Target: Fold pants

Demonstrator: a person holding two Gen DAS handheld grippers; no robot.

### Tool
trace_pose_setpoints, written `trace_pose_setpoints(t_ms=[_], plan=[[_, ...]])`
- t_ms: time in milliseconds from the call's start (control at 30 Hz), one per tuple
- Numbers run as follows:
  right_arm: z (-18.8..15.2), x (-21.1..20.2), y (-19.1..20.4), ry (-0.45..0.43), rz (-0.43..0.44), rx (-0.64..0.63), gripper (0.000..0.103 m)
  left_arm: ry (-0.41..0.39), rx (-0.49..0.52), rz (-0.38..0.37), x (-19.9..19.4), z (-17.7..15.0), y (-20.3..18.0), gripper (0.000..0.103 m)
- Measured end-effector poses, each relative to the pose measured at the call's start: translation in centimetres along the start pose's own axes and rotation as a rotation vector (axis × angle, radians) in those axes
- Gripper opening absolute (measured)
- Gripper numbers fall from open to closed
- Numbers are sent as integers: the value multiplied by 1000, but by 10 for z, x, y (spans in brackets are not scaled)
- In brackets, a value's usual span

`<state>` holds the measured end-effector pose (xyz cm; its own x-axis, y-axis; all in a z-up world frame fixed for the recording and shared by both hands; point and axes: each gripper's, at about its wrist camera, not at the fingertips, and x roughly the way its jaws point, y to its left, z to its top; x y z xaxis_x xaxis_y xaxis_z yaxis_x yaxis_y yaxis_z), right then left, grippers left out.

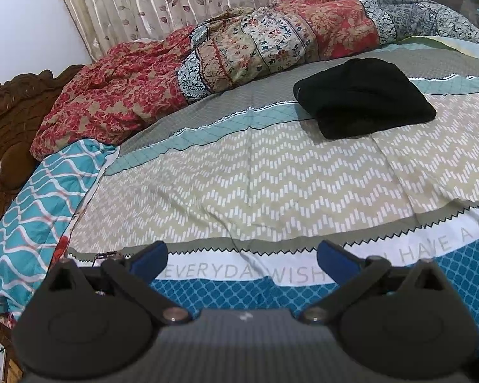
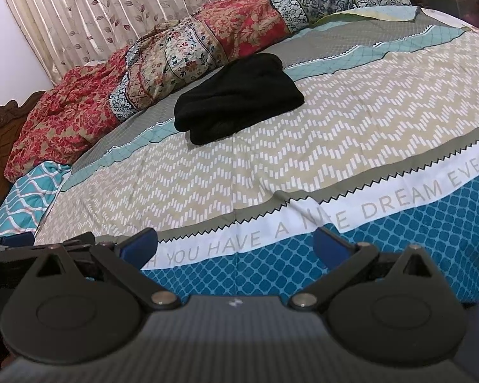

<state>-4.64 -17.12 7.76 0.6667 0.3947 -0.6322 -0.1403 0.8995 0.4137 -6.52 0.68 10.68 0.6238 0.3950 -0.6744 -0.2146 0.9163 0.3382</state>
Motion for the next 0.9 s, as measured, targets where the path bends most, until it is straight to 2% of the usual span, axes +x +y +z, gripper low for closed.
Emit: trace_pose_setpoints(t_ms=[567, 900], plan=[[-2, 0, -1, 5, 1, 7, 103, 45, -8, -65, 3, -2, -4, 103], [-3, 0, -1, 9, 1, 12, 103, 67, -11, -69, 6, -2, -5, 103]])
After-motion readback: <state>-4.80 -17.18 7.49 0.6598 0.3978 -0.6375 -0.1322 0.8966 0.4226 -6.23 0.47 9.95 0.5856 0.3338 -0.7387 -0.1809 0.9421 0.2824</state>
